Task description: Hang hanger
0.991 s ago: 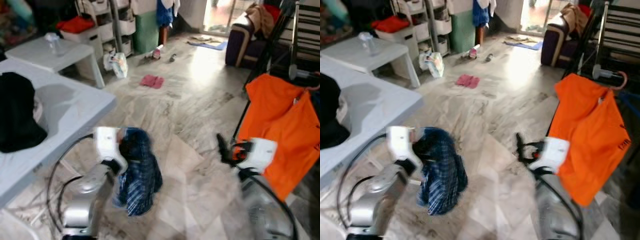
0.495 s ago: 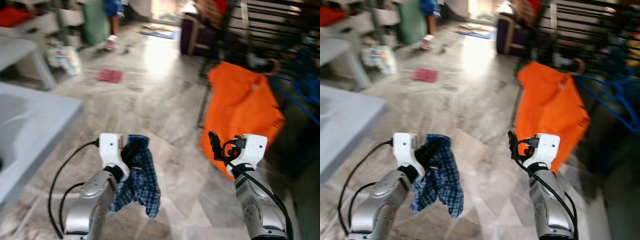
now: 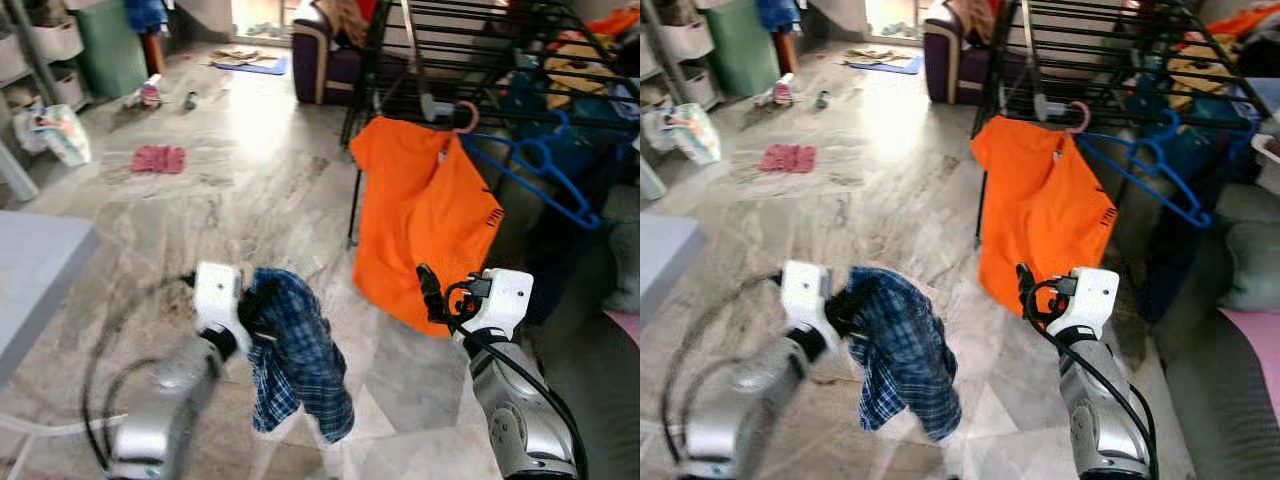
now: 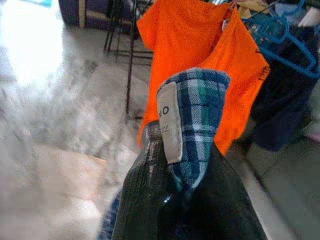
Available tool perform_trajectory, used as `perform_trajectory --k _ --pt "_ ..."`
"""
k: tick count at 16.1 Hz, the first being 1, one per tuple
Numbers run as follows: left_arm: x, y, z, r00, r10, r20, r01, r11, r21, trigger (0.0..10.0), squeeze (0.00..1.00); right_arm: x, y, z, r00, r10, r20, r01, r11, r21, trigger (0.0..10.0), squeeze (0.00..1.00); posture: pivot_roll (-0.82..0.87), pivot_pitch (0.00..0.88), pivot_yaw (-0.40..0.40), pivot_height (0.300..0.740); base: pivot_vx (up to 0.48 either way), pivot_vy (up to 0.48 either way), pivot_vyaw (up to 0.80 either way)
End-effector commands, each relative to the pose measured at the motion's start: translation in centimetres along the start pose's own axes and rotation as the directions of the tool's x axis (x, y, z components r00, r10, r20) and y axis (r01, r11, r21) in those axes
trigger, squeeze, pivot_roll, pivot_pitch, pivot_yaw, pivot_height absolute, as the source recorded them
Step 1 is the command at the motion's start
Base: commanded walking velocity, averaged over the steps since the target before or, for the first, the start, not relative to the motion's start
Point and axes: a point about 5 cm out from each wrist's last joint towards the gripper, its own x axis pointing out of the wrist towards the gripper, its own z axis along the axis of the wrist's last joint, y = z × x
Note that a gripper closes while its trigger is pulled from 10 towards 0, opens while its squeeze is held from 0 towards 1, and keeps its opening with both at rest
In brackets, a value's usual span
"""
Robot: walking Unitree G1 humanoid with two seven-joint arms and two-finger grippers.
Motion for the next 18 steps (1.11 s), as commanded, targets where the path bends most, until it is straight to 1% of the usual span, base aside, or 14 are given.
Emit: perform_trajectory --k 1,2,3,4,5,6,7,8,10,11,12,18 --pt "0.5 0.2 1.5 0.998 -0.045 0.047 0.041 0.997 0.071 10.0 0.0 -0.1 -0.2 0.4 1.0 -0.003 0.005 0.003 1.0 -0.013 10.0 0.0 0.06 0.066 -0.067 0.74 0.0 0.0 -0.8" --pt "0.7 0.8 2.2 0.997 -0.068 0.043 0.061 0.989 0.135 10.0 0.0 -0.1 -0.4 0.4 1.0 -0.007 0.004 0.007 1.0 -0.014 10.0 0.0 0.06 0.067 -0.065 0.74 0.0 0.0 -0.8" --pt "0.9 1.1 2.5 0.997 -0.063 0.037 0.055 0.98 0.189 10.0 0.0 -0.1 -0.4 0.5 1.0 -0.01 0.005 0.01 1.0 -0.013 10.0 0.0 0.05 0.068 -0.063 0.74 0.0 0.0 -0.8" --pt "1.0 1.4 2.7 0.998 -0.056 0.037 0.047 0.975 0.219 10.0 0.0 -0.1 -0.4 0.5 1.0 -0.013 0.006 0.013 1.0 -0.011 10.0 0.0 0.05 0.069 -0.06 0.74 0.0 0.0 -0.8" --pt "1.1 1.5 2.8 0.997 -0.063 0.04 0.055 0.979 0.195 10.0 0.0 -0.2 -0.3 0.5 1.0 -0.015 0.007 0.016 1.0 -0.009 10.0 0.0 0.05 0.07 -0.058 0.74 0.0 0.0 -0.8" --pt "1.0 1.2 2.7 0.993 -0.106 0.043 0.097 0.979 0.177 10.0 0.0 -0.2 -0.2 0.5 1.0 -0.015 0.007 0.015 1.0 -0.008 10.0 0.0 0.05 0.071 -0.057 0.74 0.0 0.0 -0.8" --pt "0.9 1.0 2.6 0.99 -0.129 0.052 0.118 0.978 0.174 10.0 0.0 -0.3 -0.2 0.5 1.0 -0.016 0.006 0.016 1.0 -0.007 10.0 0.0 0.05 0.072 -0.057 0.74 0.0 0.0 -0.8" --pt "0.8 0.4 2.2 0.985 -0.168 0.049 0.157 0.972 0.175 10.0 0.0 -0.3 -0.2 0.5 1.0 -0.017 0.006 0.017 1.0 -0.005 10.0 0.0 0.05 0.073 -0.058 0.74 0.0 0.0 -0.8" --pt "0.7 -0.7 1.8 0.975 -0.216 0.043 0.207 0.966 0.157 10.0 0.0 -0.3 -0.2 0.5 1.0 -0.016 0.004 0.016 1.0 -0.005 10.0 0.0 0.05 0.075 -0.06 0.74 0.349 0.0 -0.8" --pt "0.6 -1.1 1.5 0.971 -0.237 0.034 0.228 0.959 0.166 10.0 0.0 -0.3 -0.2 0.5 1.0 -0.016 0.005 0.016 1.0 -0.006 10.0 0.0 0.05 0.075 -0.061 0.74 0.379 0.0 -0.8" --pt "0.5 -1.4 1.4 0.965 -0.26 0.026 0.253 0.955 0.153 10.0 0.0 -0.3 -0.2 0.5 1.0 -0.015 0.004 0.015 1.0 -0.007 10.0 0.0 0.05 0.075 -0.062 0.74 0.379 0.0 -0.8" --pt "0.5 -1.7 1.3 0.961 -0.274 0.031 0.267 0.953 0.141 10.0 0.0 0.0 0.1 0.7 1.0 -0.003 0.006 0.003 1.0 -0.013 10.0 0.0 0.04 0.073 -0.069 0.74 0.398 0.0 -0.8"
